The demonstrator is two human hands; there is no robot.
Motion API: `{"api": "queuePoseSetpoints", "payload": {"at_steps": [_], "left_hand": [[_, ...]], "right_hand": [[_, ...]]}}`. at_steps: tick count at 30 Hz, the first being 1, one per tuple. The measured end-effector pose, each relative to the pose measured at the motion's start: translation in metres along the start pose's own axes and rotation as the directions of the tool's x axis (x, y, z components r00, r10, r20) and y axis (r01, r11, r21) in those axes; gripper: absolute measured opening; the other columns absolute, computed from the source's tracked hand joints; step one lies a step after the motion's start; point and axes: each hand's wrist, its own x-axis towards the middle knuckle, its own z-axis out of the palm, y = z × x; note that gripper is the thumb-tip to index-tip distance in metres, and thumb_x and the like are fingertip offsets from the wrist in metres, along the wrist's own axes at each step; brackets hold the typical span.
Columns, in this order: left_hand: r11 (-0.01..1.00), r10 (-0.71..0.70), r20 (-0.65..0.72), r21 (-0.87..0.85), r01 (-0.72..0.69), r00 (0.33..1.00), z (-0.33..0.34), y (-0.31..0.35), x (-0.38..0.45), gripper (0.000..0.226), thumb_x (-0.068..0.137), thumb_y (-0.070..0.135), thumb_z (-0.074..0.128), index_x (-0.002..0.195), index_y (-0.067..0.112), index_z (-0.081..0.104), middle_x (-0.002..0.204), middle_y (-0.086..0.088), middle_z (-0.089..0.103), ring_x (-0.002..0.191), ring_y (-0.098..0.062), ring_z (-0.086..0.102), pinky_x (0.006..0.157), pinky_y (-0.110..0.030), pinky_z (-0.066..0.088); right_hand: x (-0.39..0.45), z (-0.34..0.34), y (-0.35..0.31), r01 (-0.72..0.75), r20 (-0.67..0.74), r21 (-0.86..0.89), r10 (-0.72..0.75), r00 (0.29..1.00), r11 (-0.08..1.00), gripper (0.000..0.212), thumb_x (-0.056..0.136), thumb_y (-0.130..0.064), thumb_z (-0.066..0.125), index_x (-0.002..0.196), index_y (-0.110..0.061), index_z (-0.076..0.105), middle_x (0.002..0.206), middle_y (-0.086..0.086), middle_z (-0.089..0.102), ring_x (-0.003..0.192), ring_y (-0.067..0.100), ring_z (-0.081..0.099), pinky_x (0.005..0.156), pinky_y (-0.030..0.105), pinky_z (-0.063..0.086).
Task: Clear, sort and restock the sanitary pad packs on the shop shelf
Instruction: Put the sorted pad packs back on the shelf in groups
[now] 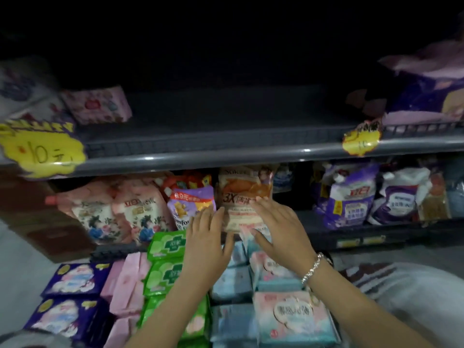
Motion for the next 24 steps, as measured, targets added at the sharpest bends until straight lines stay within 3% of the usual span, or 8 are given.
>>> {"api": "queuePoseSetpoints", "payload": {"at_steps": [5,9,14,17,19,21,24], "left_hand": [[0.994,-0.003,-0.101,0.109,0.014,0.995,-0.059,-0.047,0.058,0.053,0.084,0.038,0.041,0.118,0.004,0.063,0.121,-0.020,0.063,0.108,-0.040,0.062,0.093,-0.056,0.046],[0.989,-0.057,-0.186,0.124,0.081,0.981,-0.105,-0.091,0.109,0.053,0.087,0.041,0.039,0.121,0.006,0.061,0.123,-0.018,0.061,0.110,-0.039,0.060,0.092,-0.052,0.048],[0.974,-0.081,-0.250,0.186,0.130,0.965,-0.146,-0.152,0.166,0.058,0.091,0.046,0.030,0.126,0.010,0.059,0.127,-0.012,0.059,0.117,-0.033,0.057,0.095,-0.048,0.047],[0.941,-0.084,-0.246,0.299,0.158,0.965,-0.167,-0.187,0.202,0.051,0.089,0.042,0.035,0.115,0.009,0.064,0.111,-0.011,0.066,0.101,-0.033,0.065,0.079,-0.046,0.054],[0.917,-0.097,-0.247,0.355,0.183,0.964,-0.180,-0.208,0.226,0.049,0.090,0.042,0.037,0.114,0.008,0.063,0.109,-0.013,0.065,0.098,-0.035,0.064,0.078,-0.045,0.052],[0.876,-0.176,-0.200,0.414,0.246,0.964,-0.189,-0.229,0.248,0.051,0.097,0.042,0.039,0.135,0.009,0.048,0.132,-0.017,0.052,0.119,-0.036,0.052,0.093,-0.045,0.044],[0.843,-0.307,-0.055,0.447,0.298,0.950,-0.196,-0.265,0.283,0.064,0.101,0.040,0.036,0.154,0.015,0.008,0.160,-0.012,0.010,0.145,-0.033,0.017,0.111,-0.043,0.027]], "right_hand": [[0.096,-0.013,-0.037,0.128,-0.056,-0.035,-0.130,0.990,0.991,0.055,0.086,-0.042,0.045,0.133,-0.015,0.056,0.133,0.004,0.060,0.122,0.022,0.056,0.101,0.031,0.031],[0.175,-0.017,-0.070,0.184,-0.066,-0.073,-0.189,0.980,0.980,0.055,0.086,-0.044,0.042,0.131,-0.018,0.058,0.130,0.001,0.062,0.120,0.018,0.059,0.097,0.033,0.047],[0.263,-0.005,-0.106,0.214,-0.022,-0.087,-0.217,0.976,0.973,0.056,0.085,-0.046,0.038,0.128,-0.019,0.062,0.124,0.000,0.066,0.112,0.016,0.065,0.089,0.032,0.052],[0.313,0.010,-0.124,0.268,-0.037,-0.058,-0.270,0.962,0.962,0.060,0.092,-0.048,0.032,0.142,-0.020,0.046,0.140,0.002,0.054,0.127,0.019,0.054,0.102,0.034,0.043],[0.345,0.019,-0.137,0.315,-0.026,-0.047,-0.317,0.948,0.948,0.058,0.098,-0.047,0.036,0.151,-0.023,0.029,0.154,-0.001,0.036,0.139,0.018,0.037,0.110,0.034,0.030],[0.375,0.030,-0.149,0.320,-0.010,-0.031,-0.321,0.947,0.947,0.060,0.100,-0.044,0.039,0.154,-0.026,0.018,0.159,-0.004,0.022,0.144,0.016,0.025,0.113,0.032,0.021],[0.418,0.050,-0.163,0.332,0.047,-0.020,-0.331,0.943,0.943,0.064,0.100,-0.044,0.039,0.154,-0.028,0.009,0.162,-0.004,0.012,0.146,0.017,0.020,0.113,0.029,0.017]]}}
